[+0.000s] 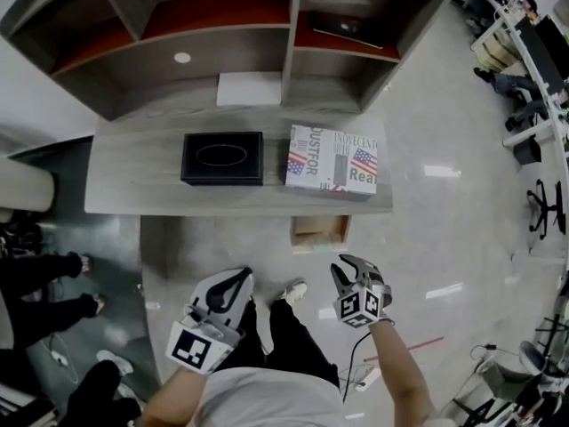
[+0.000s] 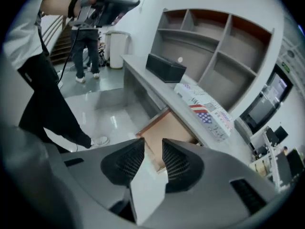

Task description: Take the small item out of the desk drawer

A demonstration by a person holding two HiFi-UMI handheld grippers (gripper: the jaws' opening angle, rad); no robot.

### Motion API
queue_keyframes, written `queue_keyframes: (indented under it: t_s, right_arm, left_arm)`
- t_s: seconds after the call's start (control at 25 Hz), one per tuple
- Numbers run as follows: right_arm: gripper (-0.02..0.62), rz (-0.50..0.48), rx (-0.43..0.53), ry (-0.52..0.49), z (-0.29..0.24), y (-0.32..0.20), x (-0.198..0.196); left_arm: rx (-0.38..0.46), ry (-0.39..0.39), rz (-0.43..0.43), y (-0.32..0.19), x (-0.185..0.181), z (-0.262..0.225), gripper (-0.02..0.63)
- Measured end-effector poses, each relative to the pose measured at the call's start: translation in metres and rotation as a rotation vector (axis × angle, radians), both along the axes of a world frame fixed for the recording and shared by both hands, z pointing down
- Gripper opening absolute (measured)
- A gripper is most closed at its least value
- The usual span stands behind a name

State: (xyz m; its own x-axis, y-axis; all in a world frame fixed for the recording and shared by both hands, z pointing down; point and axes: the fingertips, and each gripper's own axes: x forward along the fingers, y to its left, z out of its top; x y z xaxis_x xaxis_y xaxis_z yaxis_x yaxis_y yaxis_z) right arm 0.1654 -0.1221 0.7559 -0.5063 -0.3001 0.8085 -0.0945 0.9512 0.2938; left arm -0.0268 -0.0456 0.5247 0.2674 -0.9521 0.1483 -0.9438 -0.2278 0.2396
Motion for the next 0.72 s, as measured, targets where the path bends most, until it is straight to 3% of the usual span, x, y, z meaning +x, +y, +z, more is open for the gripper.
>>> queue_keyframes:
  t_s: [0.24,0.72]
  right_arm:
    - [0.152,-0.149,-0.027,0.163,0.078,0.006,-0.004]
    - [0.232,-0.260,-0.055,0.343,0.163,0.006,-0.008]
  left_arm:
    - [-0.050,0.004,-0.045,0.011,-0.012,0.025,0.017]
    - [-0.102,0.019,-0.088,0.016,-0.031,0.063,0.018]
